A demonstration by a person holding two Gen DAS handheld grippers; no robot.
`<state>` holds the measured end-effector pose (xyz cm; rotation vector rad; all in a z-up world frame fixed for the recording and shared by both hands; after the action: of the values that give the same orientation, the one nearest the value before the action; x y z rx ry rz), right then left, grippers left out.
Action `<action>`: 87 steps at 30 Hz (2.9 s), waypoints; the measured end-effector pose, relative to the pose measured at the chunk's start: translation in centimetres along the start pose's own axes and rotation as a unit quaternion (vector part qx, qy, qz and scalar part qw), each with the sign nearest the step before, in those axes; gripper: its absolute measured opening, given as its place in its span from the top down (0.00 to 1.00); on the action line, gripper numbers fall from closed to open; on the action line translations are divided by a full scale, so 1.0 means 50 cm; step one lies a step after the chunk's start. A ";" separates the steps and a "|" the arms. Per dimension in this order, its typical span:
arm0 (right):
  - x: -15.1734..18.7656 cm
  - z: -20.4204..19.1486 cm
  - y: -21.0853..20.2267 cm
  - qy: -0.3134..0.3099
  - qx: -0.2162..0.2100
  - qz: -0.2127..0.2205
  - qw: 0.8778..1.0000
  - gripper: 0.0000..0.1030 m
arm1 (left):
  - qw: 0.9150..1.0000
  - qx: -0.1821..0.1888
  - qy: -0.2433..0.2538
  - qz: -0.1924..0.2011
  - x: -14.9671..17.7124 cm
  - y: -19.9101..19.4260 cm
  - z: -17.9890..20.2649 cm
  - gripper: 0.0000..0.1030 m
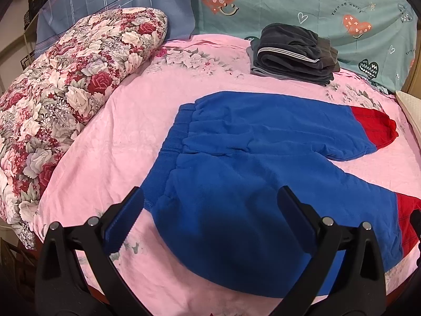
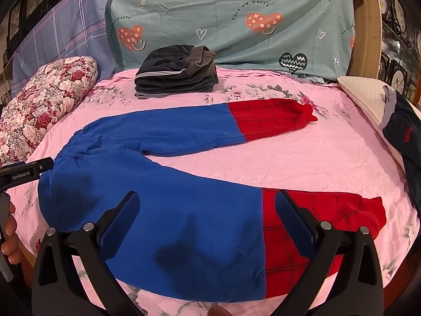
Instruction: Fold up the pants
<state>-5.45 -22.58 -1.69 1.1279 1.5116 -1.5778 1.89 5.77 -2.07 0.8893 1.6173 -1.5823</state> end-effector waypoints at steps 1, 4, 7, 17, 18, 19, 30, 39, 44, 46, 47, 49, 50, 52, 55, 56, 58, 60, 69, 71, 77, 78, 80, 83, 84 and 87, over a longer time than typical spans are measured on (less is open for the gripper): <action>0.000 -0.001 0.001 -0.001 0.000 0.000 1.000 0.01 | 1.000 0.000 0.000 0.000 0.002 0.001 -0.001 0.02; 0.002 -0.002 0.001 -0.001 0.000 -0.001 1.000 0.01 | 1.000 0.001 0.000 -0.001 0.003 0.001 0.001 0.02; 0.002 -0.002 0.001 -0.001 0.000 0.000 1.000 0.01 | 1.000 0.003 0.000 -0.001 0.000 0.001 0.000 0.02; 0.003 0.000 -0.001 0.002 0.000 0.002 1.000 0.01 | 1.000 0.005 0.004 0.000 -0.006 -0.001 0.008 0.02; 0.003 0.000 -0.001 0.002 0.000 0.002 1.000 0.01 | 1.000 0.005 0.004 0.000 -0.006 -0.001 0.008 0.02; 0.004 0.000 -0.001 0.002 0.000 0.001 1.000 0.01 | 1.000 0.005 0.005 0.000 -0.005 0.000 0.008 0.02; 0.007 -0.011 0.023 -0.003 -0.005 -0.013 1.000 0.01 | 1.000 0.004 0.007 -0.011 -0.004 0.030 0.002 0.02; -0.037 -0.046 0.066 -0.028 -0.063 -0.038 0.997 0.01 | 0.998 0.013 0.067 -0.010 -0.048 0.086 -0.021 0.02; -0.126 -0.084 0.138 -0.095 -0.119 -0.038 0.988 0.01 | 0.995 0.049 0.081 -0.007 -0.145 0.162 -0.062 0.02; -0.157 -0.110 0.187 -0.128 -0.147 -0.047 0.980 0.01 | 0.993 0.066 0.093 -0.020 -0.171 0.208 -0.064 0.02; -0.170 -0.127 0.220 -0.143 -0.165 -0.057 0.974 0.01 | 0.992 0.071 0.096 -0.028 -0.178 0.233 -0.062 0.02; -0.190 -0.153 0.278 -0.157 -0.187 -0.069 0.967 0.06 | 0.991 0.077 0.099 -0.042 -0.185 0.275 -0.056 0.02; -0.201 -0.166 0.314 -0.162 -0.195 -0.073 0.964 0.07 | 0.990 0.081 0.101 -0.055 -0.184 0.308 -0.048 0.02; -0.213 -0.191 0.384 -0.173 -0.210 -0.081 0.959 0.08 | 0.989 0.086 0.101 -0.066 -0.181 0.344 -0.039 0.06; -0.210 -0.216 0.472 -0.193 -0.226 -0.099 0.949 0.11 | 0.987 0.097 0.100 -0.082 -0.183 0.396 -0.021 0.09; -0.205 -0.223 0.506 -0.206 -0.231 -0.105 0.945 0.13 | 0.986 0.098 0.103 -0.082 -0.184 0.408 -0.014 0.09; -0.198 -0.236 0.560 -0.218 -0.236 -0.116 0.940 0.19 | 0.985 0.100 0.113 -0.085 -0.181 0.434 0.004 0.14; -0.186 -0.243 0.607 -0.222 -0.250 -0.135 0.933 0.22 | 0.982 0.107 0.119 -0.099 -0.172 0.457 0.015 0.24; -0.139 -0.258 0.666 -0.251 -0.306 -0.174 0.901 0.81 | 0.978 0.119 0.135 -0.109 -0.148 0.480 0.024 0.68; -0.141 -0.255 0.661 -0.249 -0.310 -0.179 0.900 0.89 | 0.978 0.115 0.135 -0.109 -0.151 0.478 0.021 0.75; -0.168 -0.254 0.621 -0.241 -0.303 -0.149 0.910 0.96 | 0.980 0.113 0.126 -0.104 -0.167 0.463 0.014 0.89; -0.179 -0.257 0.613 -0.237 -0.302 -0.141 0.912 0.96 | 0.980 0.114 0.126 -0.099 -0.172 0.455 0.014 0.89; -0.203 -0.256 0.580 -0.237 -0.302 -0.119 0.916 0.96 | 0.981 0.116 0.127 -0.087 -0.183 0.433 0.016 0.90; -0.239 -0.253 0.521 -0.233 -0.301 -0.088 0.921 0.96 | 0.982 0.120 0.126 -0.069 -0.205 0.393 0.015 0.90; -0.251 -0.252 0.493 -0.231 -0.302 -0.077 0.922 0.96 | 0.982 0.123 0.126 -0.062 -0.211 0.372 0.014 0.91; -0.277 -0.244 0.394 -0.234 -0.311 -0.041 0.920 0.96 | 0.982 0.130 0.127 -0.043 -0.220 0.303 0.007 0.91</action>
<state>19.60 -13.91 3.37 0.3043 1.5607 -1.1615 20.56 5.68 -0.64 1.2158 1.6631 -1.8315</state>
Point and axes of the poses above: each gripper's, at about its wrist camera, not at the fingertips, and y roughly the way its jaws point, z to its right, x to its underside, the point moved 3 cm from there along y, roughly the way its jaws point, and after that the axes turned 15 degrees about z, right-handed, at the moved point
